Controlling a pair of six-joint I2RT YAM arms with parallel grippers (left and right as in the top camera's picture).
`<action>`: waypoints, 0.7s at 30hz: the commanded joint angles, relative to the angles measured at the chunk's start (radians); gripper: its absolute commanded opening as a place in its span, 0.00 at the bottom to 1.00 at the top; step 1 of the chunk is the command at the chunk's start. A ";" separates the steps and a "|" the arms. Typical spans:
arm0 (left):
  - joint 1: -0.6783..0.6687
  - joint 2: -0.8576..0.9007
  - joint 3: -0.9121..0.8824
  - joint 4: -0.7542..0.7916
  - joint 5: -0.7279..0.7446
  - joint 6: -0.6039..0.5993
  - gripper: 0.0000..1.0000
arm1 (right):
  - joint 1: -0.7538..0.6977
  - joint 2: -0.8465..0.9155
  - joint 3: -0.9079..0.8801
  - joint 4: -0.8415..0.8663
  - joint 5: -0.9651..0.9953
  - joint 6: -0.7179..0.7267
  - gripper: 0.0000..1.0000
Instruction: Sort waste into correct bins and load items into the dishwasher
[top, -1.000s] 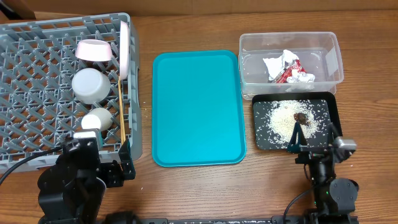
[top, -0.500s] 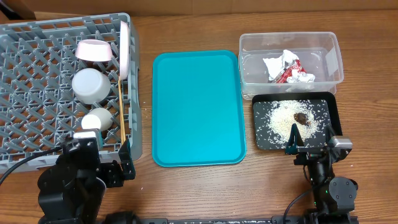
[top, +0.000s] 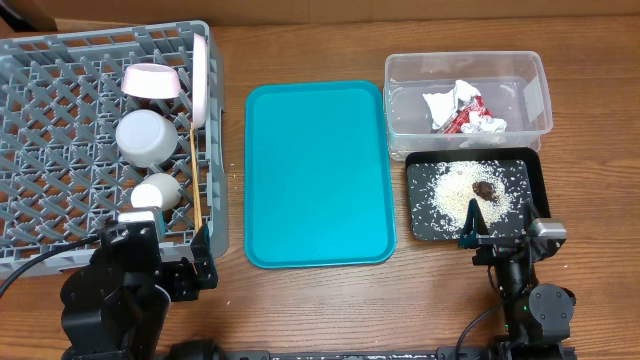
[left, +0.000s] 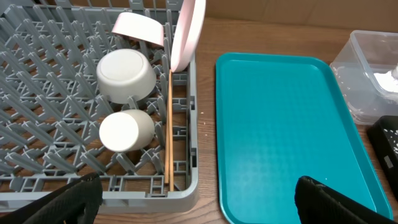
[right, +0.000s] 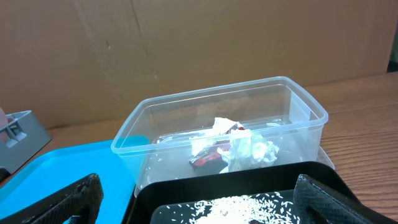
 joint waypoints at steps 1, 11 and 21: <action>0.000 -0.004 -0.006 0.000 -0.004 0.012 1.00 | -0.005 -0.009 -0.010 0.006 -0.006 -0.004 1.00; -0.098 -0.204 -0.369 0.285 -0.011 -0.014 1.00 | -0.005 -0.009 -0.010 0.006 -0.006 -0.004 1.00; -0.114 -0.506 -0.858 0.866 -0.014 -0.082 1.00 | -0.005 -0.009 -0.010 0.006 -0.006 -0.004 1.00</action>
